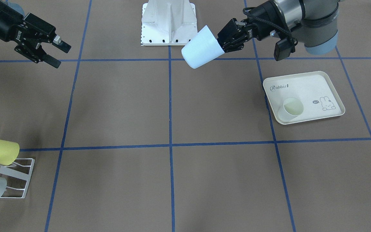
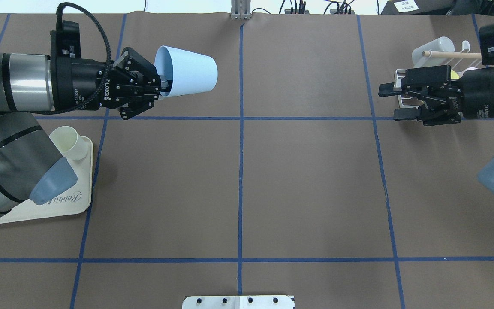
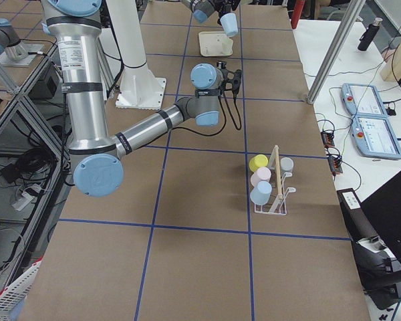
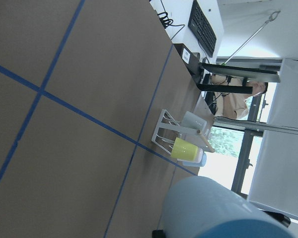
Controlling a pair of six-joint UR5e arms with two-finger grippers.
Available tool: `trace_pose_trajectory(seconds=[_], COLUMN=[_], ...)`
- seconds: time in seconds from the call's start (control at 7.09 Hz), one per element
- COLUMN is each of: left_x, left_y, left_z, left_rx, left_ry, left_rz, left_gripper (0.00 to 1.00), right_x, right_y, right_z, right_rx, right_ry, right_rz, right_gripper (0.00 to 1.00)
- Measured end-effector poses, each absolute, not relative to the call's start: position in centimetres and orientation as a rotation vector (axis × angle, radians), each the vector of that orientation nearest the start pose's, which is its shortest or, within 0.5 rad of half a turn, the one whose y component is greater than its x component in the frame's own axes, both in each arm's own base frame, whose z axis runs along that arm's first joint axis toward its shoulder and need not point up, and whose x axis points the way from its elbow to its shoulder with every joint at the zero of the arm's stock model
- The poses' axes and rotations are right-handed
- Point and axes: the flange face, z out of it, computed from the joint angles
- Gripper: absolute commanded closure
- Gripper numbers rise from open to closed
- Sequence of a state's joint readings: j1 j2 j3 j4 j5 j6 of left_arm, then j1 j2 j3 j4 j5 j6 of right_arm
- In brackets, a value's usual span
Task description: Transfer IKEA cup to right arm and place on rack
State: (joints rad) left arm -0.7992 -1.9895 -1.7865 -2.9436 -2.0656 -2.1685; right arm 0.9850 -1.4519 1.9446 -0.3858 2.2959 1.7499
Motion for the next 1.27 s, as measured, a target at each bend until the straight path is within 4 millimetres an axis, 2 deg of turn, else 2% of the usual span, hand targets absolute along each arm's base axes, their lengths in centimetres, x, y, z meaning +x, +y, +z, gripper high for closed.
trace_pose_trajectory(seconds=[0.28,0.56,0.99,1.27], left_x=[31.0,32.6,34.3,34.5], left_y=[-42.8,-40.7,-38.3,-37.5], left_z=[17.9,15.8,14.7,15.4], left_rx=[-0.196,-0.272,-0.326,-0.402], left_ry=[2.062,2.199,2.315,2.371], left_rz=[-0.403,-0.397,-0.368,-0.333], left_gripper=[1.00,1.00,1.00,1.00], right_x=[-20.7,-21.5,-23.0,-24.1], right_y=[-42.3,-42.1,-40.6,-39.7], right_z=[25.8,22.1,18.8,17.7], right_rx=[0.080,0.028,-0.020,-0.032], right_ry=[-1.719,-1.807,-1.996,-2.092], right_rz=[0.283,0.279,0.293,0.282], right_gripper=[0.00,0.00,0.00,0.00])
